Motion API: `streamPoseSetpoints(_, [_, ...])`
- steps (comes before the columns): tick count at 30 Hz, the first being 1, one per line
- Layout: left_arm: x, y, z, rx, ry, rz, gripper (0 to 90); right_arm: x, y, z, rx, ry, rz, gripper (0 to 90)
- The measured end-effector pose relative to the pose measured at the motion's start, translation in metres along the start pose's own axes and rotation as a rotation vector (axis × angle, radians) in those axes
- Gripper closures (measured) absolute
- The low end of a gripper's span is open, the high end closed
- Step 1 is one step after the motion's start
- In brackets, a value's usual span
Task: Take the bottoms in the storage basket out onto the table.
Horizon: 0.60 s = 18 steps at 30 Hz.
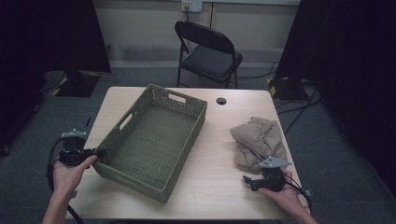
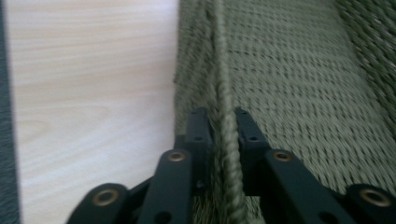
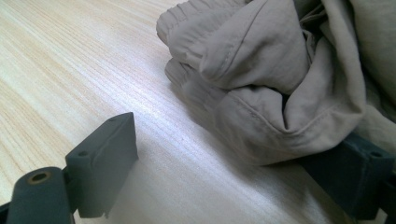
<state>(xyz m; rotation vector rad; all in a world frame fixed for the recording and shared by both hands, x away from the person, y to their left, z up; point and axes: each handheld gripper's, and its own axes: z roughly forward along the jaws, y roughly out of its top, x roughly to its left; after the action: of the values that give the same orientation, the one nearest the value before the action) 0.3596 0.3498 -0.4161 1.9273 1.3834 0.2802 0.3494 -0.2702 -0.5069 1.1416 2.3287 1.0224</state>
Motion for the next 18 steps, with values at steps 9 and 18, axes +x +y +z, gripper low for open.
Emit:
streamPoseSetpoints(9, [-0.007, 0.023, -0.002, -0.058, -0.035, 0.065, 53.8, 0.0, 0.0, 0.0, -0.001, 0.001, 0.0, 12.1])
streamPoseSetpoints(18, [0.001, 0.056, 0.039, 0.025, -0.011, 0.124, 70.7, 0.0, 0.0, 0.0, 0.0, 0.0, -0.001, 12.1])
